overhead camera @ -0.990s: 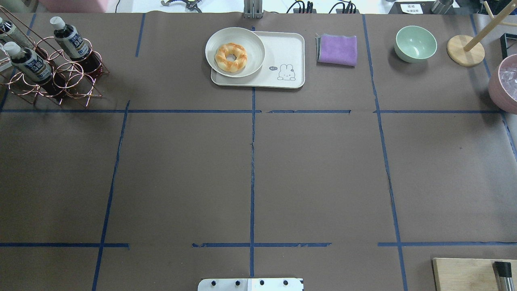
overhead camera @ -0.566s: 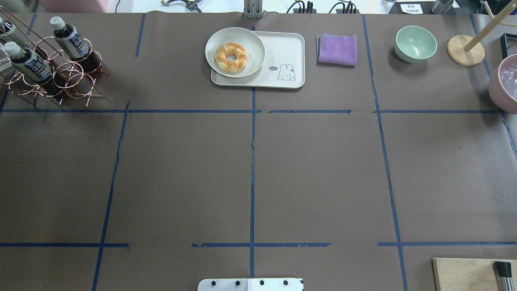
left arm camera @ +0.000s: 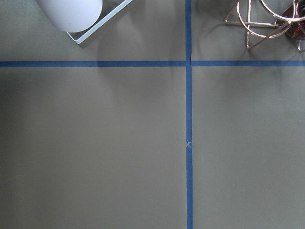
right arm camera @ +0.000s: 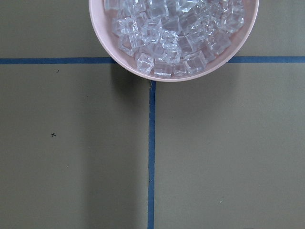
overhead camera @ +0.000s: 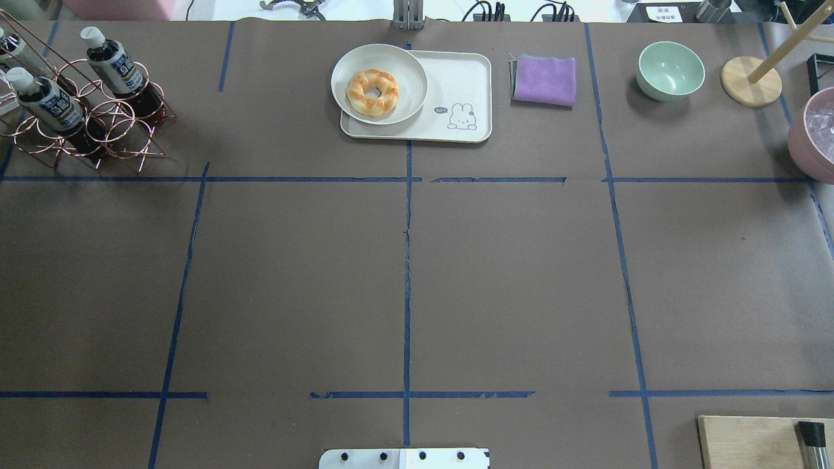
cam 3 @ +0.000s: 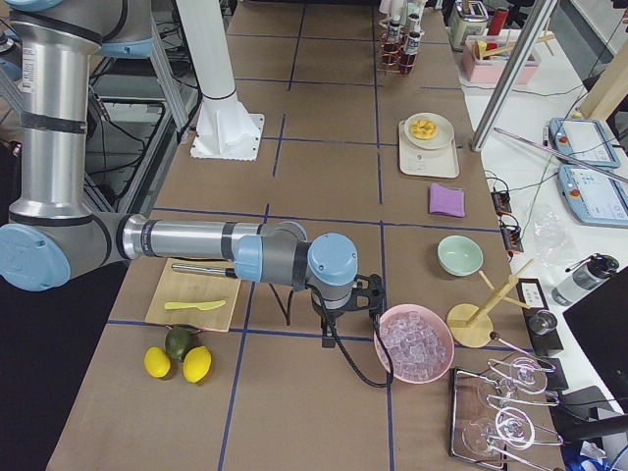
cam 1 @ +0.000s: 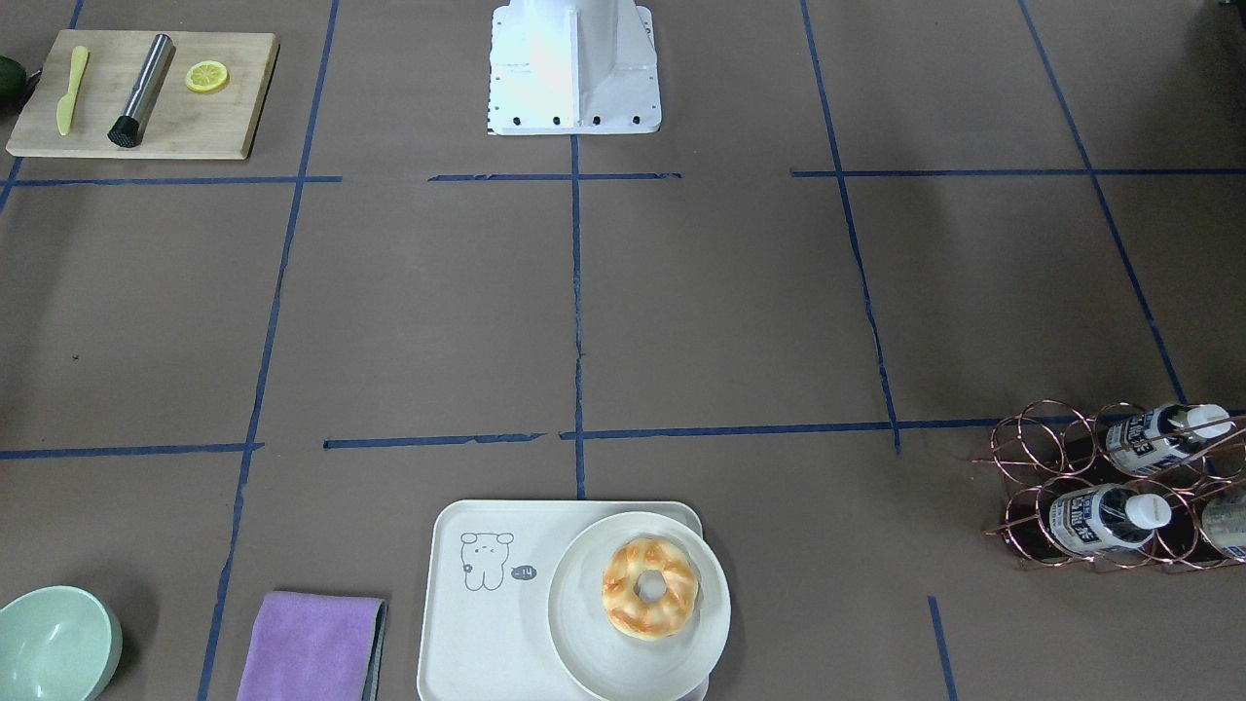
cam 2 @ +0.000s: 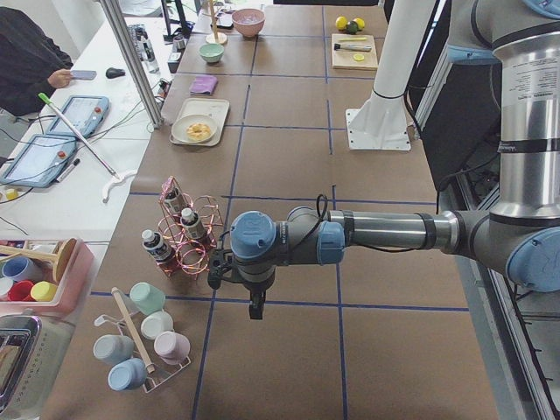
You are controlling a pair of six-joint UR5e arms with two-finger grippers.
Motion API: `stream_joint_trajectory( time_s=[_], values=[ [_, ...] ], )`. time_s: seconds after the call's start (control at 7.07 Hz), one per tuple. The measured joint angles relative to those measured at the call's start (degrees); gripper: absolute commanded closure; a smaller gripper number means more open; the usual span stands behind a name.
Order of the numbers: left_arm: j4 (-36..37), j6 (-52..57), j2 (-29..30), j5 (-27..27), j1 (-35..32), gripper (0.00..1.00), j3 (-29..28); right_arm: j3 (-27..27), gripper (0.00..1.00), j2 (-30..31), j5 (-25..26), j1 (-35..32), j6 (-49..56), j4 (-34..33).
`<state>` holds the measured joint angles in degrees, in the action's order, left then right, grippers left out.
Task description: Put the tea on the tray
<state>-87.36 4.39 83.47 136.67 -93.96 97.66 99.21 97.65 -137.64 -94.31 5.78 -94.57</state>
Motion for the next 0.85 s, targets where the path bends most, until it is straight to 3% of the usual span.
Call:
stream_joint_trajectory(
  time_s=[0.85],
  values=[
    [-2.72,-0.46,0.51,0.46,0.14,0.0,1.78,1.38,0.0,-0.06,0.0,0.0,-0.07,0.06]
  ],
)
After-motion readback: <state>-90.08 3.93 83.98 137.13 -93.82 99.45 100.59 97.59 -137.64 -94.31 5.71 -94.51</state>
